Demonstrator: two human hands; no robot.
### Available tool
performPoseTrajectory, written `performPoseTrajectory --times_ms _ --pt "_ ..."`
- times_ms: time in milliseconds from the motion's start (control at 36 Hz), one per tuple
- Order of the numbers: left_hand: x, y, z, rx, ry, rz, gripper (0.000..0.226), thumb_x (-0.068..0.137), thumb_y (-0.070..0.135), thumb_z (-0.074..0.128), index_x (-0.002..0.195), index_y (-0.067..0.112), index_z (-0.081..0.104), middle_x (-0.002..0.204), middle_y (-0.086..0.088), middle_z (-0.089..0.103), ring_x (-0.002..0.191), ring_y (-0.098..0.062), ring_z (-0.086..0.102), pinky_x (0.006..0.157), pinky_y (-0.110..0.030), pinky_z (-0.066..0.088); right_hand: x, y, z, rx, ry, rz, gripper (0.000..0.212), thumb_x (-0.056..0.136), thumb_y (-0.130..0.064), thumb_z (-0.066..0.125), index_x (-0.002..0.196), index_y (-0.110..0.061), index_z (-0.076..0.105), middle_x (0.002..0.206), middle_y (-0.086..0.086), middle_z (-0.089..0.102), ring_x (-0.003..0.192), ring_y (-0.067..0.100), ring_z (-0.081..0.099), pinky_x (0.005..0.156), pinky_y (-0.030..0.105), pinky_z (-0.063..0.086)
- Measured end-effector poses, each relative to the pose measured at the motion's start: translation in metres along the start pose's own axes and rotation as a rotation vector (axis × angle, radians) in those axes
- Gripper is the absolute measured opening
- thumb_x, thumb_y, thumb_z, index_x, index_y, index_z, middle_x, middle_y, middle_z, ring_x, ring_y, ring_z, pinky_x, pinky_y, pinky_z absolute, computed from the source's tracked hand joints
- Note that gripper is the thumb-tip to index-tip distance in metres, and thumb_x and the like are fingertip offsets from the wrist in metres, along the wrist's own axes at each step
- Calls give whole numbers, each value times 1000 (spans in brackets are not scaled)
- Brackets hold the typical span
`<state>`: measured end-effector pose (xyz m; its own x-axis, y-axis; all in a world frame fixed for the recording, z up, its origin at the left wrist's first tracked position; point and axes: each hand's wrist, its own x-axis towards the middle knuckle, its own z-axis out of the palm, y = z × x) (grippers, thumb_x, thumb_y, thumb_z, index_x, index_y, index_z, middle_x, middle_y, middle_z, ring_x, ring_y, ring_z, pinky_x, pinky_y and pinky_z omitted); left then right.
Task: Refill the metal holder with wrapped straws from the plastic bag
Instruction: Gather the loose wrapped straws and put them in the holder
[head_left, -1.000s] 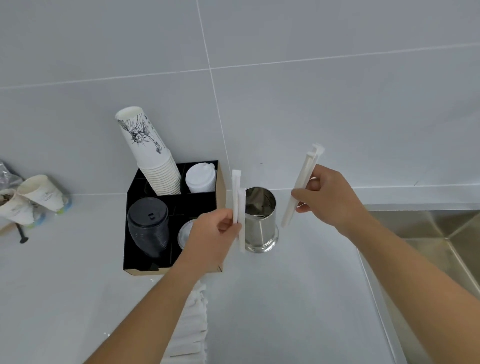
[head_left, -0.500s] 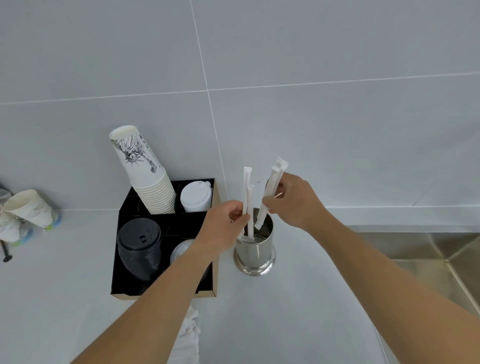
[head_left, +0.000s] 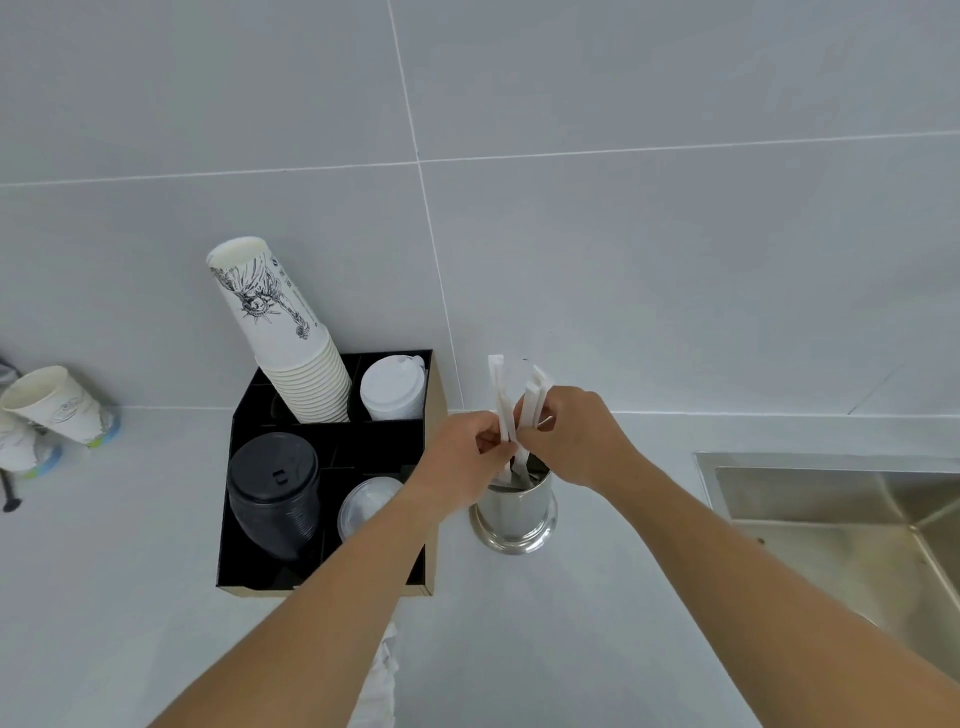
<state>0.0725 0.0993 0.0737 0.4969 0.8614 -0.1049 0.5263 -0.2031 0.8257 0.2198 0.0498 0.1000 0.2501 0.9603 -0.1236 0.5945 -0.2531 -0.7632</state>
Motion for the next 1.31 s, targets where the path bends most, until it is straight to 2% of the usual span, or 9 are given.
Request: performPoseTrajectory --times_ms 111,222,306,500,667,1028,1139,1222,1306 --pt "3 -3 1 28 -4 5 8 88 16 67 91 9 70 82 -6 73 75 -18 68 74 -29 55 1 3 3 -22 -22 22 12 80 -15 62 86 -10 71 81 10 71 73 26 68 62 33 56" --pt "3 -1 1 41 -10 25 7 86 15 70 91 18 72 80 3 73 73 -9 68 71 -19 53 0 5 4 -18 -30 38 6 81 -13 63 84 -15 68 76 6 68 59 15 59 48 18 43" --pt "1 0 -1 25 -10 30 21 83 9 69 76 28 67 74 10 70 66 -1 63 65 -14 48 -2 6 4 -33 -13 -33 7 84 -14 60 83 -13 67 77 7 68 61 14 54 51 17 41" --pt "-1 -3 -6 23 10 -14 19 78 2 69 85 19 68 80 8 67 67 1 60 61 -5 46 -7 8 3 -17 -59 -34 12 85 -17 63 90 -21 73 82 -3 72 72 12 65 57 14 47" --pt "-4 -7 -13 56 16 -15 24 76 2 70 86 24 67 83 9 68 72 0 62 65 -5 46 -12 3 1 -5 -109 -29 20 83 -14 64 100 -19 74 96 -4 75 89 12 68 78 24 55" --pt "-29 -13 -30 17 62 -61 12 80 13 72 88 22 73 83 5 73 77 -8 66 72 -17 48 -28 -4 -11 77 -90 40 23 87 -17 59 105 -25 72 95 -11 71 80 -5 61 56 3 40" --pt "-50 -17 -42 -116 103 -99 6 84 17 71 88 21 74 83 4 74 78 -8 67 72 -18 51 -40 -9 -18 254 -62 84 15 87 -18 63 91 -27 74 81 -12 71 68 1 61 58 12 45" --pt "-73 -17 -52 -331 104 -192 8 88 12 67 92 14 73 85 -7 76 77 -15 67 69 -22 54 -54 -14 -20 520 -77 117 19 86 -11 65 81 -24 78 89 2 76 82 12 69 83 28 56" --pt "-101 -25 -62 -462 107 -277 11 91 12 63 94 12 74 84 -5 76 77 -14 69 76 -29 56 -69 -14 -19 761 -103 188 12 91 -11 63 93 -14 75 100 9 76 95 20 72 88 33 56"
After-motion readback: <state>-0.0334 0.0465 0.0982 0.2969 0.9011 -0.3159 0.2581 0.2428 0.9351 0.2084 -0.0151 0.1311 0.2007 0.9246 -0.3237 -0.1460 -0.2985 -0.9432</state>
